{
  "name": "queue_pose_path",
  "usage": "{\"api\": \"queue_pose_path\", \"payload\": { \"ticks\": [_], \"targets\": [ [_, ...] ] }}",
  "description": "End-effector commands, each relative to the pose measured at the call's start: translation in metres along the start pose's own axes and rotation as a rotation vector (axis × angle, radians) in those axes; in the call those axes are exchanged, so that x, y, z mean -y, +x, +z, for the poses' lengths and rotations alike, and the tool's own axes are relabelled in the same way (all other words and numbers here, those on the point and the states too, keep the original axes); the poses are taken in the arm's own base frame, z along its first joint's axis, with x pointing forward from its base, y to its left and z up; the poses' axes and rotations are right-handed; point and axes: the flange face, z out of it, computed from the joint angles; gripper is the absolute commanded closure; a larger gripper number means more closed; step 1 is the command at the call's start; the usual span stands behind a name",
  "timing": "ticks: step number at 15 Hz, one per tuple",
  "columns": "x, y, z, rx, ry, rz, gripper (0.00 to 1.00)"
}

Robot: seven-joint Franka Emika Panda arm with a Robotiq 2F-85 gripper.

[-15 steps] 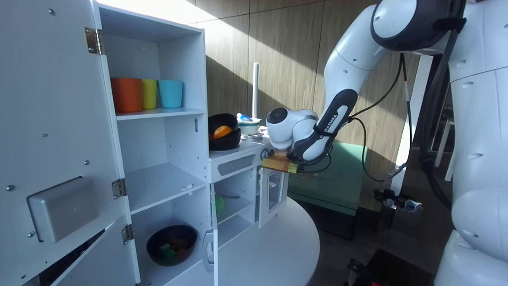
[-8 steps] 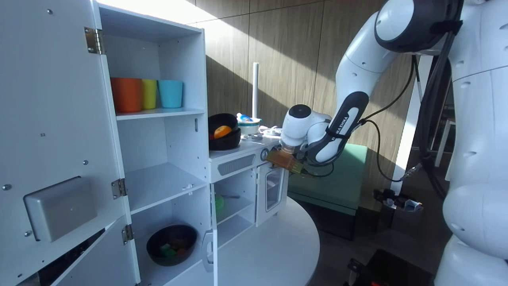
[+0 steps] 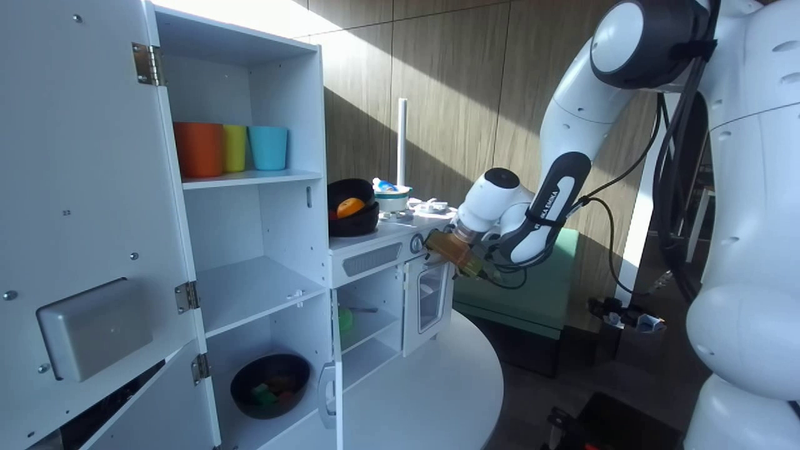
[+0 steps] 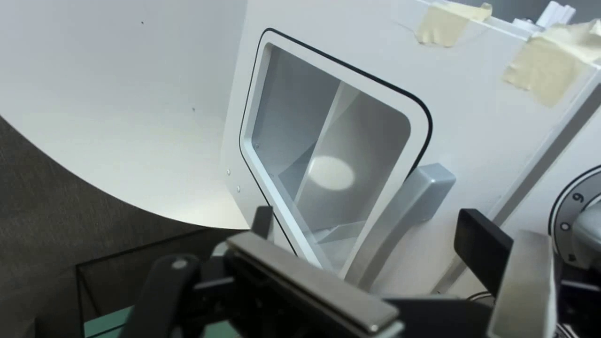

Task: Open the cabinet doors and the oven door.

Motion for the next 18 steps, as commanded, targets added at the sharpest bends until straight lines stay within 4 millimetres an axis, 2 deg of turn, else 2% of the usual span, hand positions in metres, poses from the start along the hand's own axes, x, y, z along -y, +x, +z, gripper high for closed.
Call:
{"api": "queue_pose_path", "payload": {
  "ticks": [1, 5, 9, 13, 18],
  "targets": [
    [0.0, -0.03, 0.008, 0.078, 0.043, -0.015, 0.0],
    [0.003, -0.063, 0.016, 0.133, 0.011, -0.054, 0.0],
    [0.016, -0.062, 0.006, 0.118, 0.03, -0.064, 0.0],
    [0.02, -0.058, -0.005, 0.105, 0.041, -0.071, 0.0],
    [0.027, -0.08, -0.015, 0.133, 0.065, -0.16, 0.0]
  ]
}}
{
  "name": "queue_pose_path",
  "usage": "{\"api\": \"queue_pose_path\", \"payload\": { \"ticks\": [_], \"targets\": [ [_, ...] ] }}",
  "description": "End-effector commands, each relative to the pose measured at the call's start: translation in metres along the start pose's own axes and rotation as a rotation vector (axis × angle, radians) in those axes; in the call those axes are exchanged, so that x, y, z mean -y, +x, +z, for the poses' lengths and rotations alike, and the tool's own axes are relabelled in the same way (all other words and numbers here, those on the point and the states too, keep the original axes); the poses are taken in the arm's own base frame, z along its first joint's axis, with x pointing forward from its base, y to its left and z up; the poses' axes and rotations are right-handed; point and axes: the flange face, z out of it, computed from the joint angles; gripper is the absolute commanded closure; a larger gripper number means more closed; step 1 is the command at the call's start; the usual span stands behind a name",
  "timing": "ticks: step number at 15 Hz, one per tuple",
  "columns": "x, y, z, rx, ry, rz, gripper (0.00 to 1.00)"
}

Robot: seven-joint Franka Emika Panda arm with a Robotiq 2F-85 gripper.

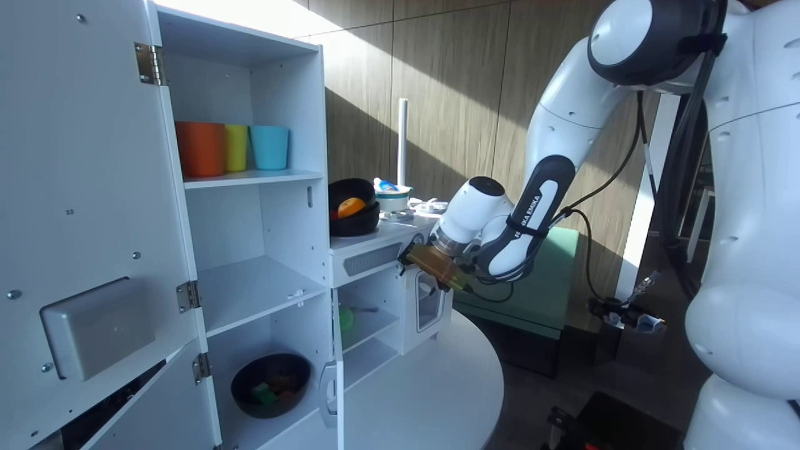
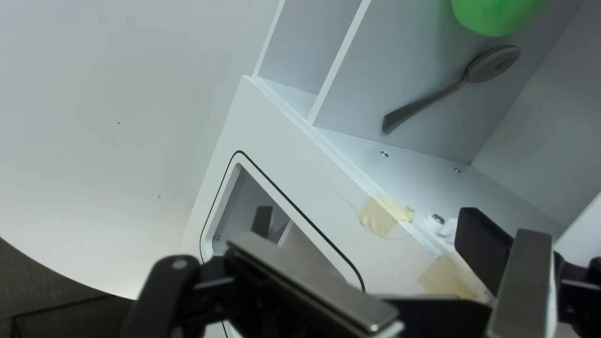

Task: Open the cabinet doors and the oven door.

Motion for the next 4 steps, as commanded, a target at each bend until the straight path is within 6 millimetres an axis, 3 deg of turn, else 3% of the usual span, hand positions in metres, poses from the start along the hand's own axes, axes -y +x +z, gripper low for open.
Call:
{"api": "queue_pose_path", "payload": {
  "ticks": [1, 4],
  "targets": [
    [0.007, -0.014, -0.018, 0.006, 0.014, -0.069, 0.0],
    [0.011, -0.024, -0.027, 0.015, 0.026, -0.116, 0.0]
  ]
}}
